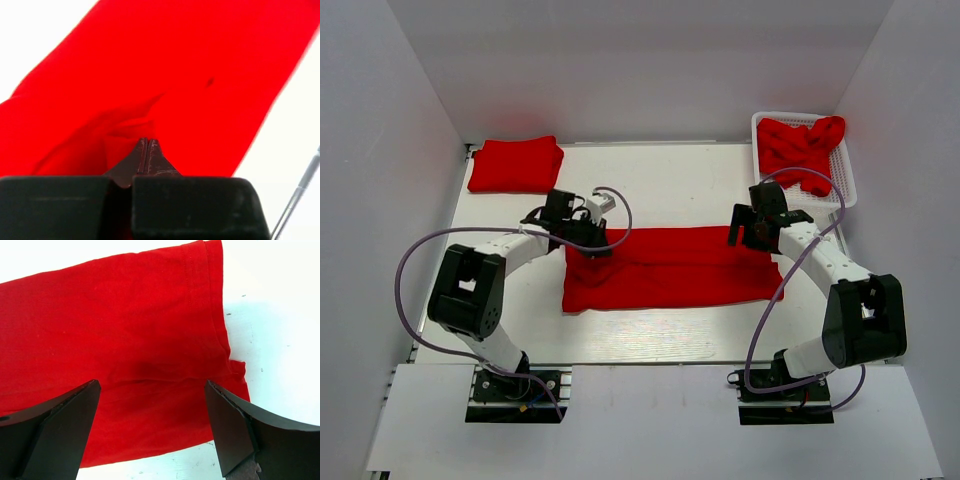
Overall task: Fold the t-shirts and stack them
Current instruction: Fold the other side of the tshirt into a rectangle
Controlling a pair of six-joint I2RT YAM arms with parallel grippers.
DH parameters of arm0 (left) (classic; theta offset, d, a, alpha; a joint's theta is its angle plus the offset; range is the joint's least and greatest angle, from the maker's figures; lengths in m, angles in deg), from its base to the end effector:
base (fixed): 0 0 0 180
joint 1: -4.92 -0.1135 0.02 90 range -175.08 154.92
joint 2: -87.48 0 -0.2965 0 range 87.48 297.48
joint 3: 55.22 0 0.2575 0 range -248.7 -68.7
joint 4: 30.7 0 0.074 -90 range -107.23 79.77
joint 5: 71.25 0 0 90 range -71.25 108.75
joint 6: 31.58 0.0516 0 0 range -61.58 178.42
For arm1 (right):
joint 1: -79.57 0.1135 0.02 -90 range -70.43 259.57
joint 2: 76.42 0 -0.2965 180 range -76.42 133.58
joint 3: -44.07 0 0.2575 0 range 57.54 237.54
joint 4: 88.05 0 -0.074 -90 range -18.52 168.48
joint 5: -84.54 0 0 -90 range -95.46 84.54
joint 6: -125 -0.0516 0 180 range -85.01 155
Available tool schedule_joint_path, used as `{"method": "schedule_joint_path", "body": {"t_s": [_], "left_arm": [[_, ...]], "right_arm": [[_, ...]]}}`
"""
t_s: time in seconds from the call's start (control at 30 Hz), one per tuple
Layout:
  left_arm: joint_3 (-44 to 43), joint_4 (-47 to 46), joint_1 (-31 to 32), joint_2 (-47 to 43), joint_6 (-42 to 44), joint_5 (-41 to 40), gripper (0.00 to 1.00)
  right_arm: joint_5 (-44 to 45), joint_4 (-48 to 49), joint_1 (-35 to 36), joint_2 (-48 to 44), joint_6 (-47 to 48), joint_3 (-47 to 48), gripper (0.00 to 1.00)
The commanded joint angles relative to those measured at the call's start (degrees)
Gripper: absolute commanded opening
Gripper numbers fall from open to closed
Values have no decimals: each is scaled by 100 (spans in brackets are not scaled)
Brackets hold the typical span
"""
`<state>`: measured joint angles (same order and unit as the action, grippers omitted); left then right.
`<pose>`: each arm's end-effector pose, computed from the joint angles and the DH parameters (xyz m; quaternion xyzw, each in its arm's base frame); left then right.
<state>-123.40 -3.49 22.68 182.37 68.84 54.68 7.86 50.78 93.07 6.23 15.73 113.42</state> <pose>0.3179 -0.1336 0.1996 0.3128 0.8540 -0.3115 0.2752 0.2992 0.0596 0.2472 0.0829 0.9429 -0.0205 0.3219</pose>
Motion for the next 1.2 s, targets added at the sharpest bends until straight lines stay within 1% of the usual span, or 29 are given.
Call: {"method": "schedule_joint_path", "body": {"t_s": [0.0, 0.2, 0.33, 0.47, 0.5, 0.6, 0.7, 0.83, 0.9, 0.97, 1.0, 1.03, 1.07, 1.17], "left_arm": [[160, -450, 183, -366, -223, 934, 0], [407, -459, 421, -568, -374, 873, 0], [407, -521, 728, -568, -724, 873, 0], [459, -521, 957, -568, -804, 759, 0], [460, -373, 958, -647, -874, 680, 0], [627, -319, 1089, -892, -945, 478, 0], [829, -266, 1212, -1156, -1146, 477, 0], [1031, -266, 1265, -1701, -1314, 293, 0], [1031, -415, 1265, -2017, -1515, 66, 0], [1031, -582, 1265, -2167, -1516, 64, 0], [1031, -678, 1265, -2220, -1577, 221, 0], [1031, -749, 1265, -2221, -1578, 301, 2], [1031, -750, 1265, -2221, -1525, 301, 6], [917, -574, 1265, -1791, -1472, 232, 6]], "right_arm": [[22, -86, -40, -100, -42, 2, 90], [13, -69, -31, -179, -51, -94, 90], [4, -60, -31, -162, -60, -130, 90], [13, -68, -31, -179, -104, -191, 90], [13, -77, -23, -197, -121, -209, 90], [48, -77, -23, -223, -130, -253, 90], [57, -68, -23, -215, -121, -270, 90], [30, -69, -40, -206, -139, -270, 90], [39, -60, -23, -223, -139, -279, 90], [21, -68, -40, -232, -139, -279, 90], [30, -51, -40, -241, -156, -279, 90], [30, -60, -23, -267, -139, -270, 90], [39, -60, -31, -267, -156, -288, 90], [65, -60, -31, -346, -148, -305, 90]]}}
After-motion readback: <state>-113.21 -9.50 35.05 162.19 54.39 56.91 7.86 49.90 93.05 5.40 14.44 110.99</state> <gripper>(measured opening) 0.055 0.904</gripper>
